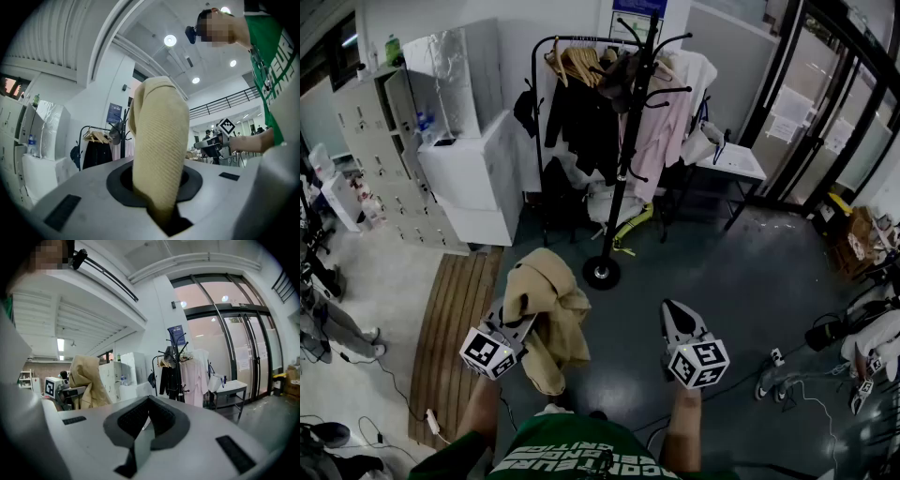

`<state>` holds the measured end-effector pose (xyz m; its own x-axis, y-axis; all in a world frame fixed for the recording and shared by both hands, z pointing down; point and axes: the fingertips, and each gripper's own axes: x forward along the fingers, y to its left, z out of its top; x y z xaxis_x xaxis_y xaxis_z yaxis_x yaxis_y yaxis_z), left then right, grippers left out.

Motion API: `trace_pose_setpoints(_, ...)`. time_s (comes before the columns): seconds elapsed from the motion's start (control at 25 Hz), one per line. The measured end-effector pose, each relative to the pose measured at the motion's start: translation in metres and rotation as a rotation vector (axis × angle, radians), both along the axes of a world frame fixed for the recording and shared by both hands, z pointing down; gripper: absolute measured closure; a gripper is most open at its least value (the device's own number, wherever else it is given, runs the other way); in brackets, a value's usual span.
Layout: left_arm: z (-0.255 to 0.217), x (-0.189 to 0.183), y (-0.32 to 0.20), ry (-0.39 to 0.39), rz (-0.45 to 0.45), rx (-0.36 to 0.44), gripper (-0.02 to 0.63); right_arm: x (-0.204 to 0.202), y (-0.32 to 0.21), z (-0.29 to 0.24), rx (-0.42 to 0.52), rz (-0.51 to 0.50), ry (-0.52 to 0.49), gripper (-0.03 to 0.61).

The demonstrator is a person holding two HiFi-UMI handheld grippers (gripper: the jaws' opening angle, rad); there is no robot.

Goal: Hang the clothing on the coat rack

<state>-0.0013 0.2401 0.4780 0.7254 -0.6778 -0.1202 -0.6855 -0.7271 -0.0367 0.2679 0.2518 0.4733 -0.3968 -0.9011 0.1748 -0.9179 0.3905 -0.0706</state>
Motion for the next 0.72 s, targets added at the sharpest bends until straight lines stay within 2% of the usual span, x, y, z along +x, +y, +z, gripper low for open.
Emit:
trace_pose_setpoints(0.36, 0.013, 0.000, -0.002, 0.009, 0.058, -0.023, 0.544, -0.010, -0.005, 0.007, -0.017, 0.032, 0.002, 0.571)
trace_pose_setpoints(0.72, 0.015, -0.014, -0.019, -0.001, 0.110, -0.013, 0.544, -0.018, -0.018, 0.008, -0.022, 0.105, -0.024, 0.571)
